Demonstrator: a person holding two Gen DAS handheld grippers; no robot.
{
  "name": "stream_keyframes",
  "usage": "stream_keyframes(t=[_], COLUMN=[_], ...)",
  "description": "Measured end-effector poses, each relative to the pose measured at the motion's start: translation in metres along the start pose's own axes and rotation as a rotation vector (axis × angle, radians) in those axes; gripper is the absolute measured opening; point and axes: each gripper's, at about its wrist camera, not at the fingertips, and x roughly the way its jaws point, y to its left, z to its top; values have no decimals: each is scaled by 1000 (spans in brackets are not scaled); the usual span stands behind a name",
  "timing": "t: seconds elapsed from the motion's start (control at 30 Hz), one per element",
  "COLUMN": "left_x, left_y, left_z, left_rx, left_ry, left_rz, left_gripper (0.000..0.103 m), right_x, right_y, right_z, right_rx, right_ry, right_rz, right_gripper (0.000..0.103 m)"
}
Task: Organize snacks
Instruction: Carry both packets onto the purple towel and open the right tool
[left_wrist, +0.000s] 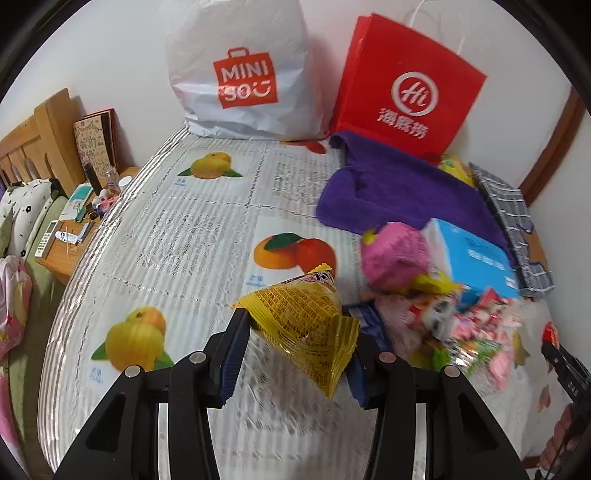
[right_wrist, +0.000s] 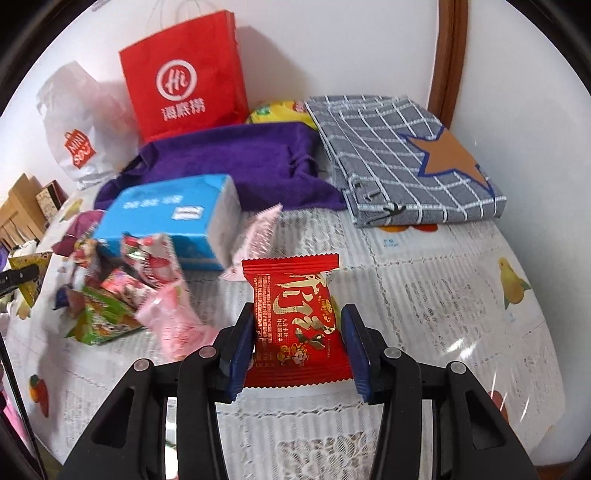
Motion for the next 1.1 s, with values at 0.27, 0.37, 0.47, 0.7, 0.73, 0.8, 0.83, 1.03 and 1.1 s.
stream_keyframes(t=[0.27, 0.37, 0.47, 0.7, 0.73, 0.8, 0.83, 1.03, 1.1], left_x=[-33, -41, -47, -52, -52, -50, -49, -34, -28], left_y=[-35, -52, -68, -100, -103, -108, -110, -122, -124], left_z=[-6, -4, 0, 19, 23, 32, 37, 69, 79], left_rx=[71, 96, 123, 175, 179, 186, 189, 198, 200], left_ry=[-30, -37, -45, -66, -70, -76, -78, -86, -87], left_rz=[-101, -144, -176, -215, -217, -221, -223, -232, -231], left_gripper=[45, 45, 45, 45, 45, 45, 45, 45, 45], right_x=[-26, -34, -40, -43, -43, -41, -39, -23, -16], right_y=[30, 38, 46, 55, 56, 57, 57, 59, 60], right_z=[8, 14, 23, 45, 49, 59, 66, 102, 112], right_rx=[-45, -52, -60, -73, -76, -80, -82, -83, -79], right_ry=[-22, -43, -60, -87, -91, -97, -99, -118, -121], right_rz=[60, 74, 88, 106, 106, 106, 103, 96, 91], right_gripper=[46, 46, 46, 46, 46, 46, 46, 46, 46])
